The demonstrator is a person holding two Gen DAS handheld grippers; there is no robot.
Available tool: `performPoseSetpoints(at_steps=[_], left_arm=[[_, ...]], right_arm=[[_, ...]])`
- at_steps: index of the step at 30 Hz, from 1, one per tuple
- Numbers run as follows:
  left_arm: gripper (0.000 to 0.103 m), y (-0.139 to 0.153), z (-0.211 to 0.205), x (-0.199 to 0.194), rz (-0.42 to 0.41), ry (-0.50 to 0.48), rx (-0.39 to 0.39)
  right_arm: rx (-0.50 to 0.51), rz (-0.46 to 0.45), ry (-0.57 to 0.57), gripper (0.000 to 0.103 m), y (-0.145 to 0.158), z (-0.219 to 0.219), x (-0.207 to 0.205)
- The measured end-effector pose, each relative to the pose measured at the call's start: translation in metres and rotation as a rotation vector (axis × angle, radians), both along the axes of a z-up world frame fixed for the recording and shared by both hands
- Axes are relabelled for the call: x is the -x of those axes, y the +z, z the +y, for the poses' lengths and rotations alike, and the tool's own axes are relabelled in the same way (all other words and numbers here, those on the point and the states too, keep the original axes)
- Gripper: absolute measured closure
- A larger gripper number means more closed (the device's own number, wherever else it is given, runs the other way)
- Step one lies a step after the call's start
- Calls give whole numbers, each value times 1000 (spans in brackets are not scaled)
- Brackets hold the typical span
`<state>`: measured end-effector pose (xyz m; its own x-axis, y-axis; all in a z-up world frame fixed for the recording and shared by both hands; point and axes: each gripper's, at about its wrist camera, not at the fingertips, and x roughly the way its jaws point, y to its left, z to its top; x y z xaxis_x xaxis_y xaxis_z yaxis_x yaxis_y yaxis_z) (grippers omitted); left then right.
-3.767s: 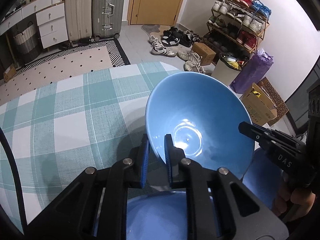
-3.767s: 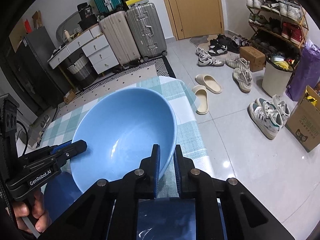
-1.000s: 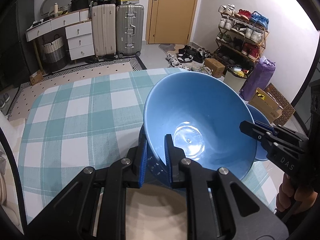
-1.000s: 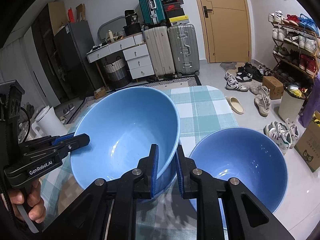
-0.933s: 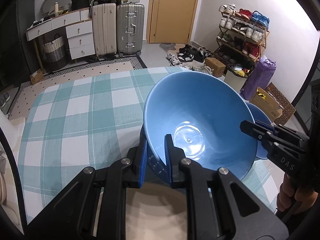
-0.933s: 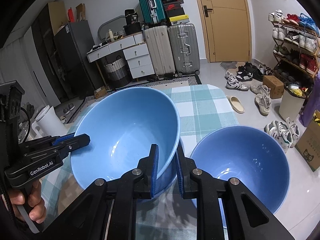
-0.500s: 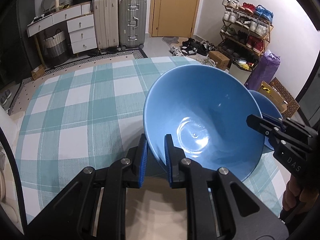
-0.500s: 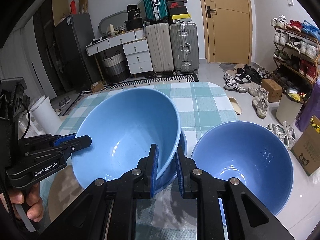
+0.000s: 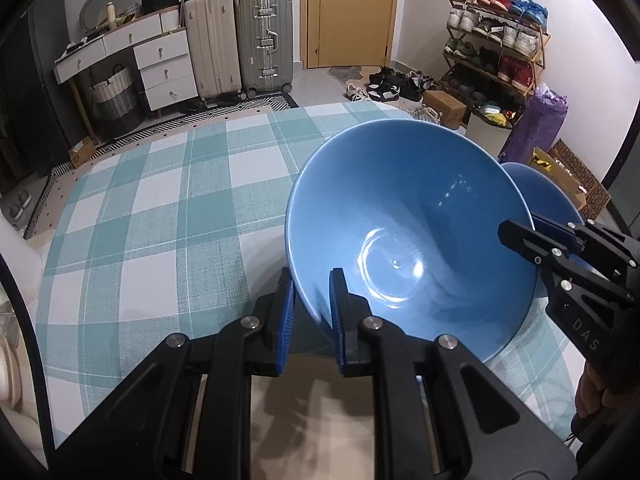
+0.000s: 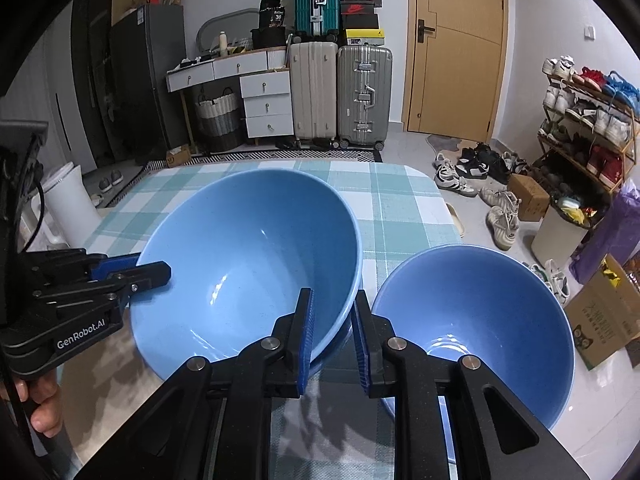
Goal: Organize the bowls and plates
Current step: 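Carry the blue bowl with both tools over another blue bowl, then lower the bowl into the other blue bowl and open both tools, then move the left tool to the third blue bowl's rim while the right tool reaches its opposite rim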
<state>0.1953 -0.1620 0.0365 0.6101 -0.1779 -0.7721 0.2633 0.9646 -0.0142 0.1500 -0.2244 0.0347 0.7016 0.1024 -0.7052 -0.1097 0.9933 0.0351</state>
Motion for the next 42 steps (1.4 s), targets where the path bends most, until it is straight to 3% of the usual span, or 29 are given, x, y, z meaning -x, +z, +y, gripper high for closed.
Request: performPoseSetpoints(at_steps=[7, 14, 20, 21, 24, 27, 29, 33, 35, 38, 39, 42], left_arm=[[89, -9, 0, -5, 14, 3, -29], [89, -13, 5, -9, 37, -1, -2], [79, -14, 13, -10, 70, 0, 45], [72, -13, 14, -9, 73, 3, 53], [43, -10, 19, -4, 76, 19, 90], [34, -5, 22, 4, 63, 18, 109], [23, -1, 22, 9, 59, 28, 113], [21, 6, 20, 21, 52, 37, 128], [19, 9, 17, 29, 47, 38, 131], [11, 13, 9, 39, 43, 32, 135], [3, 15, 6, 43, 39, 27, 139], [1, 18, -6, 53, 21, 9, 146]], right_arm=[[29, -2, 3, 85, -9, 6, -2], [34, -3, -15, 84, -10, 7, -5], [28, -4, -7, 81, -8, 2, -4], [25, -8, -9, 80, -7, 0, -2], [56, -15, -30, 73, -5, -2, 0], [38, -25, -41, 67, -3, -7, 6], [-4, -31, -36, 55, 0, -12, 12], [-59, -63, -39, 38, 8, -27, 29], [-91, -77, -51, 22, 11, -36, 37], [-138, -87, -81, 15, 17, -52, 48], [-150, -92, -99, 13, 19, -59, 53], [-180, -121, -143, 3, 28, -80, 67]])
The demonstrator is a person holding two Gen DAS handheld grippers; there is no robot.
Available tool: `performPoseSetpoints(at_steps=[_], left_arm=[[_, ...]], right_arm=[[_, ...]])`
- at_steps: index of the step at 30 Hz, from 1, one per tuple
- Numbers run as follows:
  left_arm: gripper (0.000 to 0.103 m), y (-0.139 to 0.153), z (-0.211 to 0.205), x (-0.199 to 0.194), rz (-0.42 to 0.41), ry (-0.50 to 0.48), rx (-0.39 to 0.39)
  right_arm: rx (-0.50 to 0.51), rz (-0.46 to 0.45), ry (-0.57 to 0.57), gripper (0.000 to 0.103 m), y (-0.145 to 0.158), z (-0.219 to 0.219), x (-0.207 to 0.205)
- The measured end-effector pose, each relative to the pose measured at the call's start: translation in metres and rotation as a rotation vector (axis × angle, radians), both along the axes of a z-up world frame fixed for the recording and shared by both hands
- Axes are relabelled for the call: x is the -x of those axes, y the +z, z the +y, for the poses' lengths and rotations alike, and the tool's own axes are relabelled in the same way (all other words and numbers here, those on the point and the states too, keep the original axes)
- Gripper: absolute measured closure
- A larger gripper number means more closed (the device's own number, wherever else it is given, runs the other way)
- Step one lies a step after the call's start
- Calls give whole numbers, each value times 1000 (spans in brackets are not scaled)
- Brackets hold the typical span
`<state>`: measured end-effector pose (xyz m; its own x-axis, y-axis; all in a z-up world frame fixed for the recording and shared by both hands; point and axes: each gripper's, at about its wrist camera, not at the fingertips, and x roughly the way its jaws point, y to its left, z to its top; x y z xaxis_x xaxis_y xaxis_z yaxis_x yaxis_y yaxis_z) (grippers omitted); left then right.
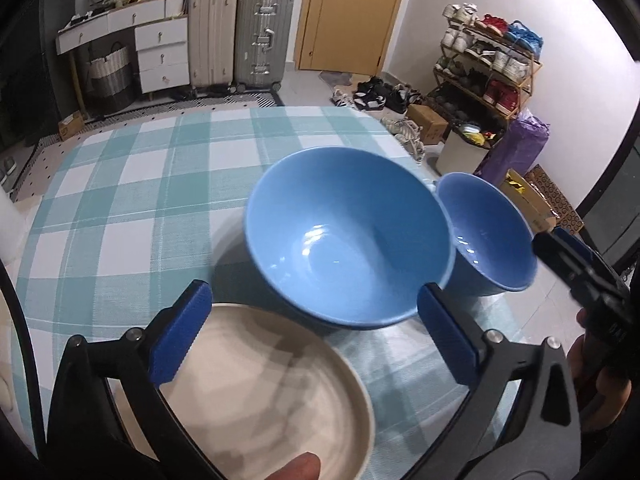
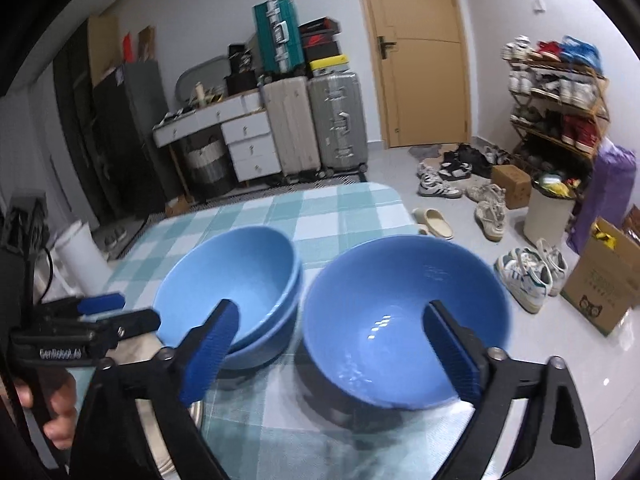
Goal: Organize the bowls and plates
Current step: 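Move the left tool to the third blue bowl's rim while the right tool reaches its opposite rim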
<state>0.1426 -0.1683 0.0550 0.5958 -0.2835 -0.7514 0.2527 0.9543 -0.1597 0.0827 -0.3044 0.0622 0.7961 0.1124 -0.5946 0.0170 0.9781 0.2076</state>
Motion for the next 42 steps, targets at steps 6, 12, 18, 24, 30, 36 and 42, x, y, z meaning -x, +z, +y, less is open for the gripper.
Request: performPoseSetpoints(at_steps=[6, 12, 18, 24, 30, 36, 42], left_arm=[[1, 7, -28, 16, -9, -48, 3], [1, 11, -53, 25, -3, -87, 43], [1, 9, -77, 28, 15, -114, 62], [4, 11, -98, 29, 36, -171, 112], [24, 10, -120, 29, 91, -227, 188], [45, 1, -140, 24, 149, -238, 203], [49, -12, -154, 21, 167, -222, 184]], right_arm=[[-56, -39, -62, 1, 8, -38, 24], [-64, -29, -100, 1, 8, -61, 34], [-84, -17, -110, 1, 7, -75, 36], [-129, -2, -128, 1, 2, -89, 33], [-162, 14, -151, 2, -6, -104, 33], [-177, 59, -147, 20, -19, -106, 27], [-188, 92, -155, 29, -32, -109, 20]])
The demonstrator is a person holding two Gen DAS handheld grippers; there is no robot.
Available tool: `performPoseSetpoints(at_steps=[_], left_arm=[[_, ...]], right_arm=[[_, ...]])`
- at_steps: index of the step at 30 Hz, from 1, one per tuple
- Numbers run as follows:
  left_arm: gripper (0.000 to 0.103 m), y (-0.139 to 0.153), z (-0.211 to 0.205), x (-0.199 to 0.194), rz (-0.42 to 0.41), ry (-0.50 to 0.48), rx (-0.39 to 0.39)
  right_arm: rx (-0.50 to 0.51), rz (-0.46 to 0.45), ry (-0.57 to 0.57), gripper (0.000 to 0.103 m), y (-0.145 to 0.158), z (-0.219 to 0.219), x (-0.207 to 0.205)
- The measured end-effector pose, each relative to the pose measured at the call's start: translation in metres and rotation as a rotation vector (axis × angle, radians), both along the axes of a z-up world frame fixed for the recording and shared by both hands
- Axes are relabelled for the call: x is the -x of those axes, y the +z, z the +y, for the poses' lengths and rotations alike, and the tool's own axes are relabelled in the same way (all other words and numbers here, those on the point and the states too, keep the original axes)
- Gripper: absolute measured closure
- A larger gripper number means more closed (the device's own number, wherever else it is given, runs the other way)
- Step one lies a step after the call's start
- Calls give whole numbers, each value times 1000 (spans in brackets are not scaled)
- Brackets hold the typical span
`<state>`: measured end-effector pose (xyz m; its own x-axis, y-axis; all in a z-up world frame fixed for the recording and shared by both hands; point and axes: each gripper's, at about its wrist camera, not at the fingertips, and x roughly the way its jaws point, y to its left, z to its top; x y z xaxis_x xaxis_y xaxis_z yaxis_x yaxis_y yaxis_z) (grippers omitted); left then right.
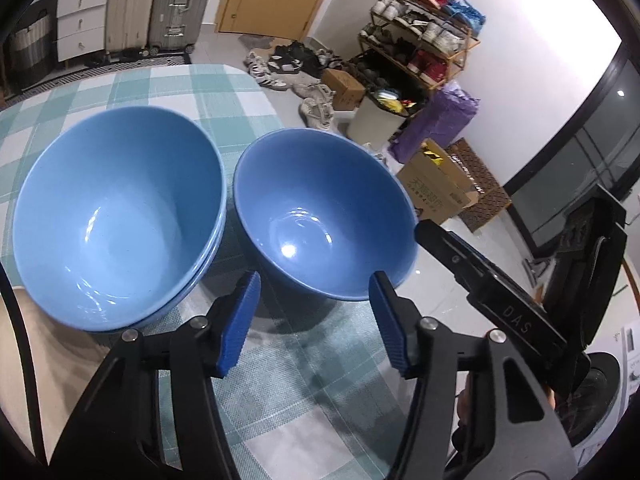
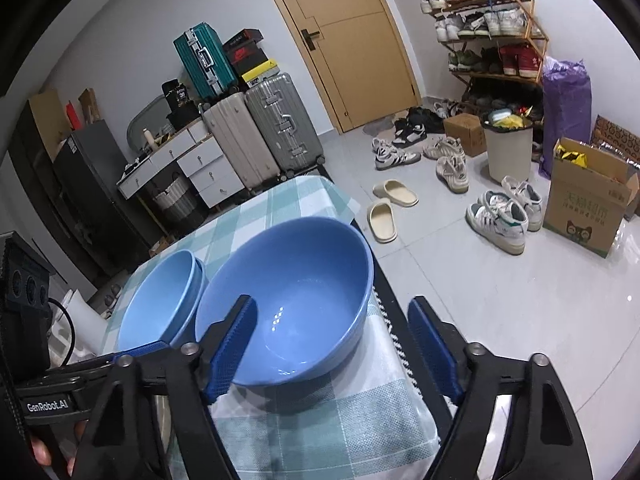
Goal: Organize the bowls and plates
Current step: 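Move the left tool to the third blue bowl's rim while the right tool reaches its opposite rim, then close both tools on the third blue bowl and lift it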
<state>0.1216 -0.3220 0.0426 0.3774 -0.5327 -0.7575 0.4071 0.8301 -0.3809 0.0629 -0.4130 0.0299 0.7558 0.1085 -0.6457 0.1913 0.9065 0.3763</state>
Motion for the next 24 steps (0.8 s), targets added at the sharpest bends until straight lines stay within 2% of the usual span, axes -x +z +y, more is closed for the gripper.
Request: performPoseSetpoints(at_steps=[4, 7, 15, 20, 24], left_arm=[[49, -8, -5, -3, -11, 13, -27], [49, -11, -10, -5, -41, 29, -60], [50, -22, -15, -16, -42, 35, -83], [57, -31, -18, -24, -45, 35, -96], [65, -35, -21, -27, -54, 29, -92]], right_arm=[[-14, 11, -7, 38, -8, -3, -4], [-11, 13, -8, 39, -13, -3, -6], [-20, 20, -23, 53, -24, -3, -11], [-57, 11, -17, 65, -30, -7, -13], [-76, 4, -21, 70, -35, -8, -16]])
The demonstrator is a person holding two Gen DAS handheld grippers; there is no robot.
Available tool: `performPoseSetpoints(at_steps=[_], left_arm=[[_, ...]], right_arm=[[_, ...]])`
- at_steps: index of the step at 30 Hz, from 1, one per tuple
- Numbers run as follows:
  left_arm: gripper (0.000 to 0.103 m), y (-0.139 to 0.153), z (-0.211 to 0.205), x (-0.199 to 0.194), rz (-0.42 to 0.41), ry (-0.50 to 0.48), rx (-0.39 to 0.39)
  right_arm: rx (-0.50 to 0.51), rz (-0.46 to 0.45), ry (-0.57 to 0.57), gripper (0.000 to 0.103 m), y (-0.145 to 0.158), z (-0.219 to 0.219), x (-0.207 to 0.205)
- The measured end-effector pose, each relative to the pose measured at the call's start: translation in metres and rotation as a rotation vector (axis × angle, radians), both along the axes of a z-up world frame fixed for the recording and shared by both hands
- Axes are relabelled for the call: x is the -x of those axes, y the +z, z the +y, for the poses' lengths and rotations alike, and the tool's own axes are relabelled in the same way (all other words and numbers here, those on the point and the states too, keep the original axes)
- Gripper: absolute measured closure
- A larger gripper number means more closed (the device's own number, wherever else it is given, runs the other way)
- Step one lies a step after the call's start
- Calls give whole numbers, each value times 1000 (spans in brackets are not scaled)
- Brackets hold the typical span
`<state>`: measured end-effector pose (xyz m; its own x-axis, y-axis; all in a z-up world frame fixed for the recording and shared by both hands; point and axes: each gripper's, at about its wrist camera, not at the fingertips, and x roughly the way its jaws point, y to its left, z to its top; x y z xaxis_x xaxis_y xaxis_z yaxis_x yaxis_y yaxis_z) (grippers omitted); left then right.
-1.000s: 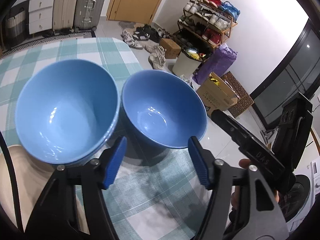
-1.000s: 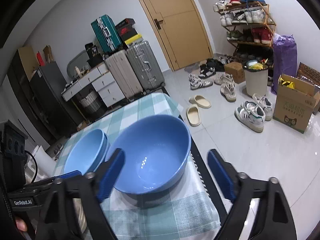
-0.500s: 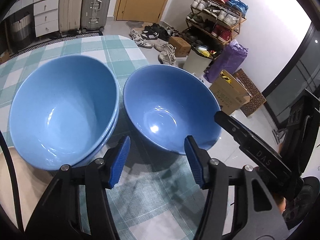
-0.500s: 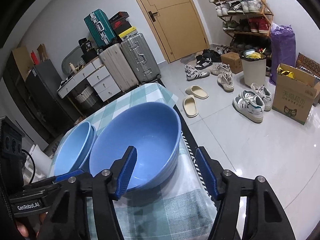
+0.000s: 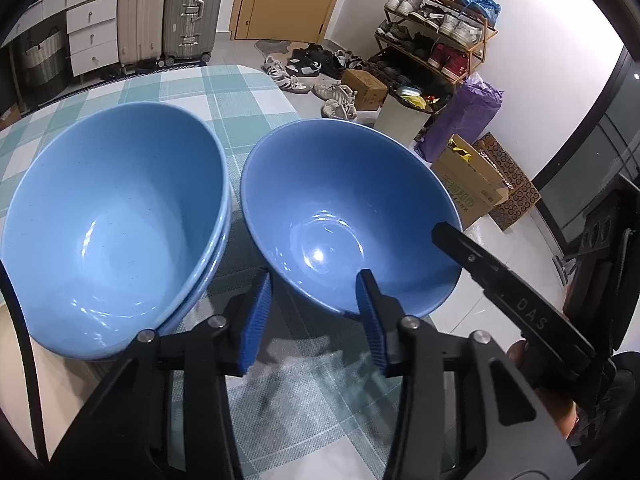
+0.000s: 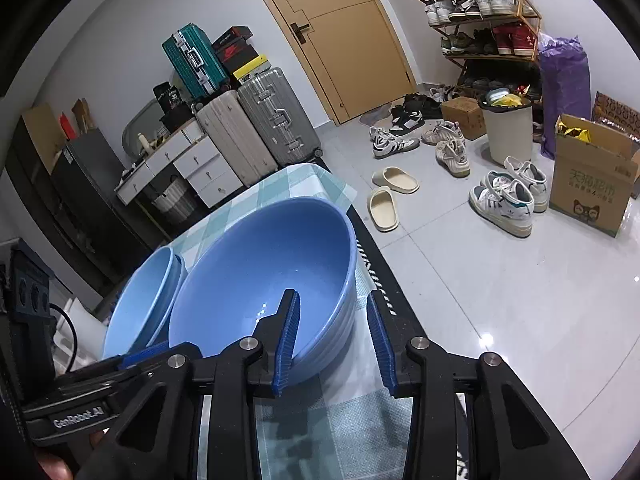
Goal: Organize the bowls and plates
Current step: 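Close both tools on the third blue bowl and lift it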
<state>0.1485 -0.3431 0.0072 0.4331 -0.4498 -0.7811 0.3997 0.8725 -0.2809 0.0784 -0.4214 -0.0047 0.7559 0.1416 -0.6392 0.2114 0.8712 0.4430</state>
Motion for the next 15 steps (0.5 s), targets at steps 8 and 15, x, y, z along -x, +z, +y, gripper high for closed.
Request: performPoseSetpoints(at_steps=[8, 15], left_arm=[[69, -1, -1, -2, -23, -2, -12], [69, 2, -6, 2, -49, -8, -42]], right_arm=[[13, -22, 4, 79, -2, -1, -2], [59, -19, 15, 79, 1, 3, -2]])
